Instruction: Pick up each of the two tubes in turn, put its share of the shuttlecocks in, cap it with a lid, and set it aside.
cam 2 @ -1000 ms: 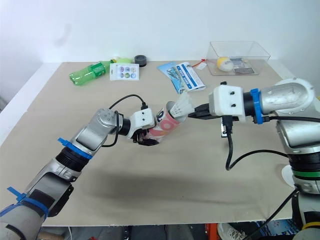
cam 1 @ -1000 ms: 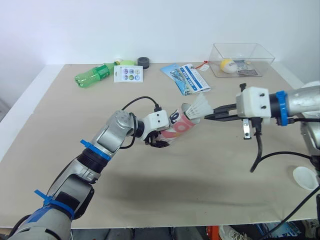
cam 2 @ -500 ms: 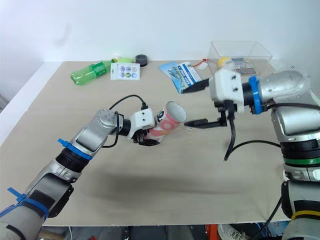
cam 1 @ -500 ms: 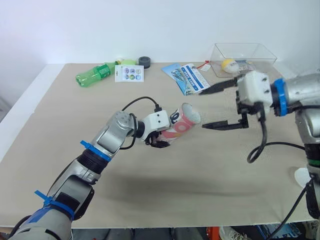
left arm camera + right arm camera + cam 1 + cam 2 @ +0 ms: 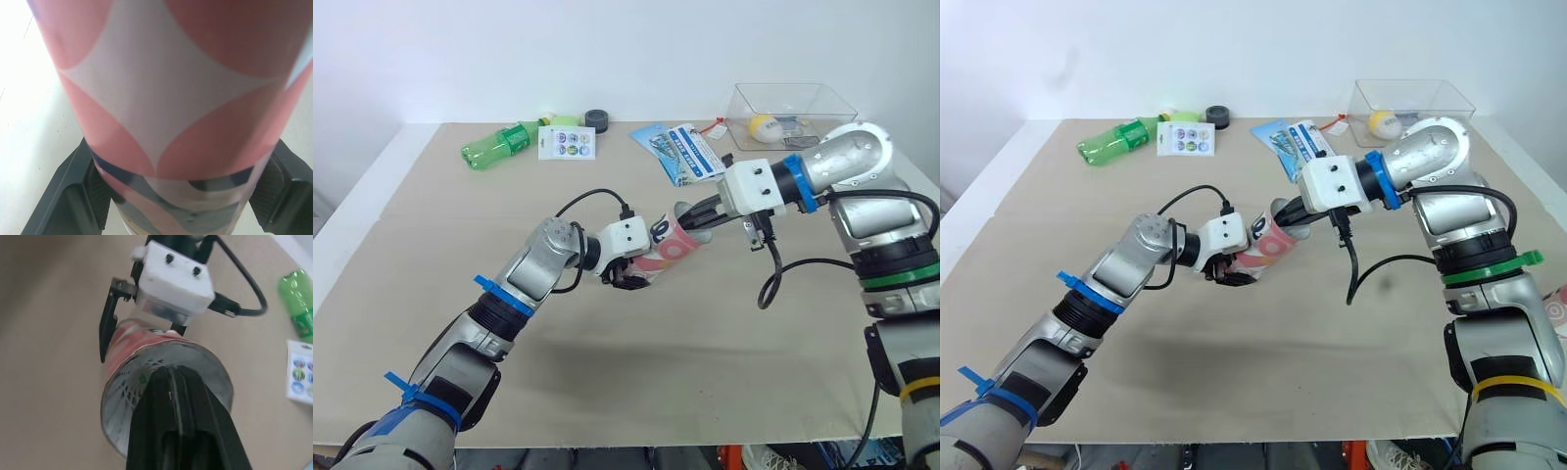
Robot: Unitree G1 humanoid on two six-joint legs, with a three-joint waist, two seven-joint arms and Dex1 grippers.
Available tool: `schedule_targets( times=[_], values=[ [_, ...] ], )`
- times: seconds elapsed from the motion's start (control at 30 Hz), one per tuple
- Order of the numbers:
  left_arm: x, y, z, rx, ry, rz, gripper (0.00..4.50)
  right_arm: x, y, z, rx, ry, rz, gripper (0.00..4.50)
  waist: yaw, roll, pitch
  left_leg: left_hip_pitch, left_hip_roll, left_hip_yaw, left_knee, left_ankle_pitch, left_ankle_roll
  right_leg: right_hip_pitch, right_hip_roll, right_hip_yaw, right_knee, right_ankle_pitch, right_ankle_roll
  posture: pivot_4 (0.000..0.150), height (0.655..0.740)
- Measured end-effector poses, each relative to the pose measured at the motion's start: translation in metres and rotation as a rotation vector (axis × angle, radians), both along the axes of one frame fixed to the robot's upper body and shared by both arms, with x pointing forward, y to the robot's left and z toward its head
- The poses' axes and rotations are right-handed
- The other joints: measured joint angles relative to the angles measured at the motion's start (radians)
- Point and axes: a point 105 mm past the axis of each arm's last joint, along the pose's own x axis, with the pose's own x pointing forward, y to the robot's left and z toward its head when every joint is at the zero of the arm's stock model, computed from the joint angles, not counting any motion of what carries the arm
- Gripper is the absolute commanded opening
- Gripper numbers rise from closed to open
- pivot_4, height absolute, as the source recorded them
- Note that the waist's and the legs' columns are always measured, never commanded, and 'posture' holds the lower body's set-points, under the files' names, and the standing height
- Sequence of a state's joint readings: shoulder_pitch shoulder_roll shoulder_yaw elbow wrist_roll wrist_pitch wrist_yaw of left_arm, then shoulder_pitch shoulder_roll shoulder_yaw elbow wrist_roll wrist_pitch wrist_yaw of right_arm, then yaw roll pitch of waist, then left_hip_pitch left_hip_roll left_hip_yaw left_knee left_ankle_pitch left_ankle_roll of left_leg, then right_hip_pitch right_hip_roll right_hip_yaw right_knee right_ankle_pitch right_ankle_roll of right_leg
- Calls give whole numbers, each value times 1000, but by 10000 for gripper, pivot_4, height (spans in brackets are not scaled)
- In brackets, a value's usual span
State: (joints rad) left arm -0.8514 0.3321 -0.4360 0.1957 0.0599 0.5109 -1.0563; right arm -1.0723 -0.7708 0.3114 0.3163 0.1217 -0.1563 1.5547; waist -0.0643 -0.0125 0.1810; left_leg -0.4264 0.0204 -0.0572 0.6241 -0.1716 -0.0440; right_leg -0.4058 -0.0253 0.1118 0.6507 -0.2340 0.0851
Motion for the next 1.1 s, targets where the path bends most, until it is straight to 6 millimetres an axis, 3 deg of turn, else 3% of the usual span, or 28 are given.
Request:
schedule_targets(
  times=[0.27, 1.1],
  values=[
    [0, 0, 0, 1, -1, 1, 30602, 10, 14, -34, -135, 30, 66, 477, -1, 0, 0, 0, 0, -1, 0, 0, 0, 0, 1, -1, 0, 0, -1, 1500, 7400],
    [1, 1, -1, 0, 6, 11, 30602, 14, 28, -36, -185, 30, 135, 477, -8, 0, 0, 2, 1, -1, 0, 0, 0, 1, 1, -1, 2, 0, -1, 1500, 7400]
  ],
)
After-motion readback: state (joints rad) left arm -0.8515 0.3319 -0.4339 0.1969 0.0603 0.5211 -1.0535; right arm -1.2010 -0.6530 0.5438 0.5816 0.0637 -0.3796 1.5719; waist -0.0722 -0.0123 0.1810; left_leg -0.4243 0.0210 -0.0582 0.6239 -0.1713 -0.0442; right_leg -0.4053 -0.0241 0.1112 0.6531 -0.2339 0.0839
